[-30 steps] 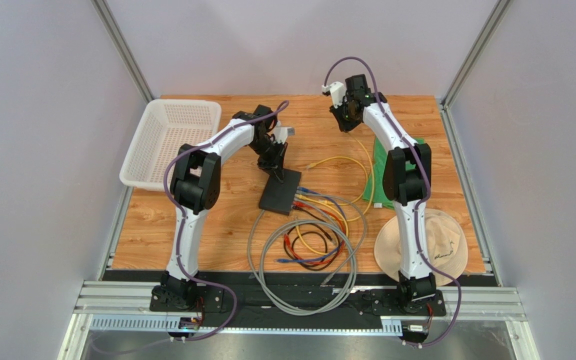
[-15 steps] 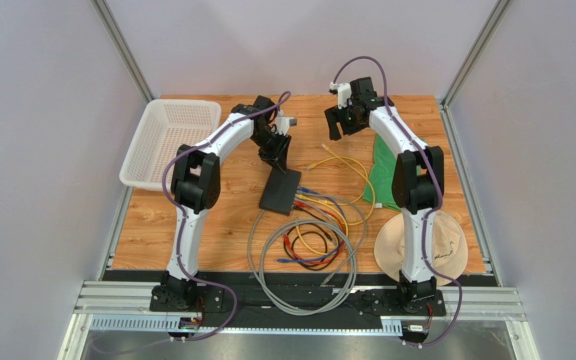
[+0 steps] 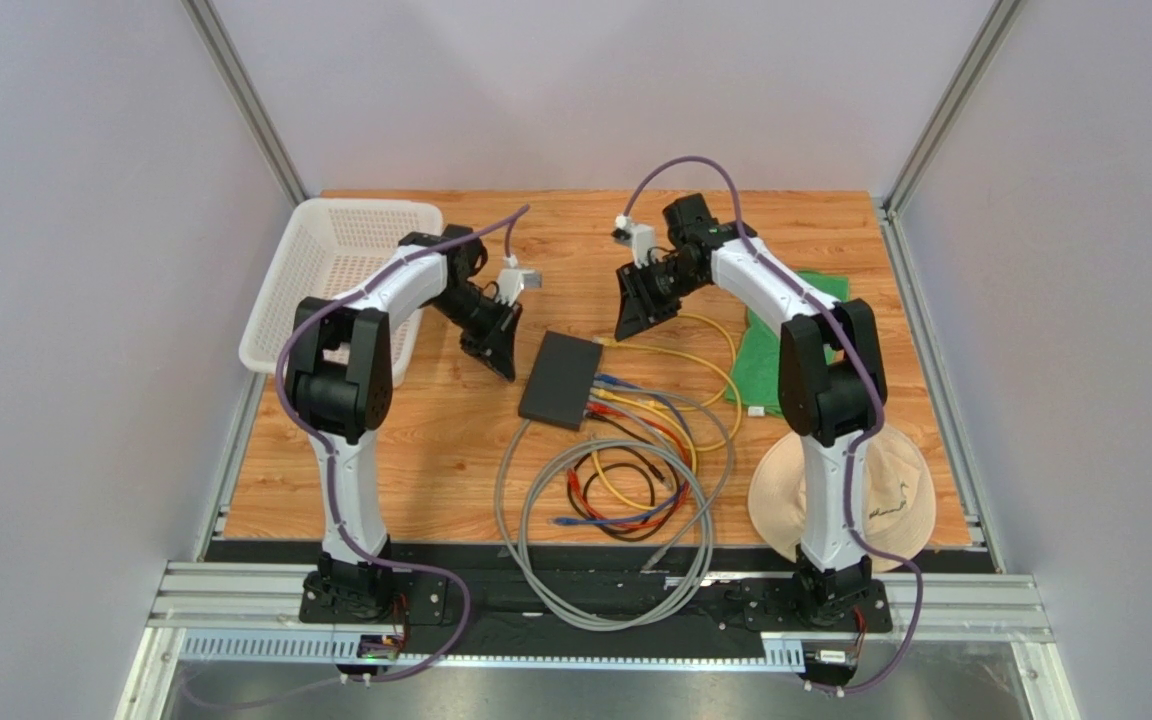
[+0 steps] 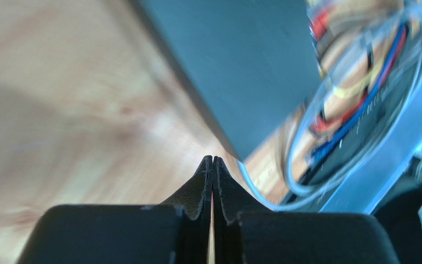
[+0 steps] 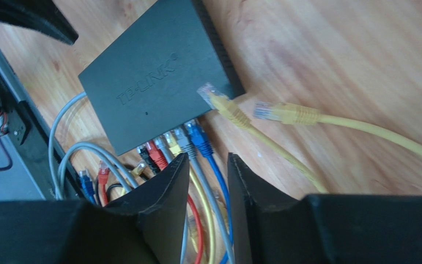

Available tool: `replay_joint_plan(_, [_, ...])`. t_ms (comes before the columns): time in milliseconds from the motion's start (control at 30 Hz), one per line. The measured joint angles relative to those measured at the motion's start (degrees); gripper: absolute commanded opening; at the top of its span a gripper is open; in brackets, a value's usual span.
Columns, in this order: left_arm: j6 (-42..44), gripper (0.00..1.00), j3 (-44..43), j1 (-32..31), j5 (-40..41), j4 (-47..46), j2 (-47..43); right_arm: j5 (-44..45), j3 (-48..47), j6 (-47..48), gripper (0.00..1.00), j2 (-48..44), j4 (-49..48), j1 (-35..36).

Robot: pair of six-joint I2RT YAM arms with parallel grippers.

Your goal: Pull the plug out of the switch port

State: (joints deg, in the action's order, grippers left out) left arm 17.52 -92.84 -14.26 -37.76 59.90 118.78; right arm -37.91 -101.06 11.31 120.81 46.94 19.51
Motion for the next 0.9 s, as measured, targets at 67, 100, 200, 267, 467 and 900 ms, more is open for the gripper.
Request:
replay_joint_plan(67, [4.59, 0.00, 2.73, -0.83, -1.18, 1.57, -2.08, -1.31, 0.00, -0.07, 0.29, 1.25, 0.52, 0.92])
replay_joint_plan(100, [6.64, 0.00, 3.32, -1.31, -1.60, 2.34, -2.99, -1.88, 0.00, -0.15, 0.28, 1.77, 0.74, 1.29])
replay_joint_plan(200, [10.47, 0.00, 3.61, -2.60, -2.34, 3.30, -4.61, -2.89, 0.02, -0.17, 0.27, 2.38, 1.44, 1.64])
replay_joint_plan(267, [12.50, 0.00, 3.89, -4.02, -2.29, 3.32, -5.11, -3.15, 0.37, -0.15, 0.25, 2.40, 1.62, 1.55])
replay_joint_plan(467, [16.13, 0.00, 7.04, -9.05, -0.07, 3.30, -5.09, -0.48, 4.33, -0.15, 0.26, 2.40, 1.64, 1.42])
replay_joint_plan(900, [12.31, 0.00, 6.67, -12.46, 5.97, -0.22, -0.20, 8.87, -0.81, 0.09, 0.28, 7.65, 0.33, -2.21])
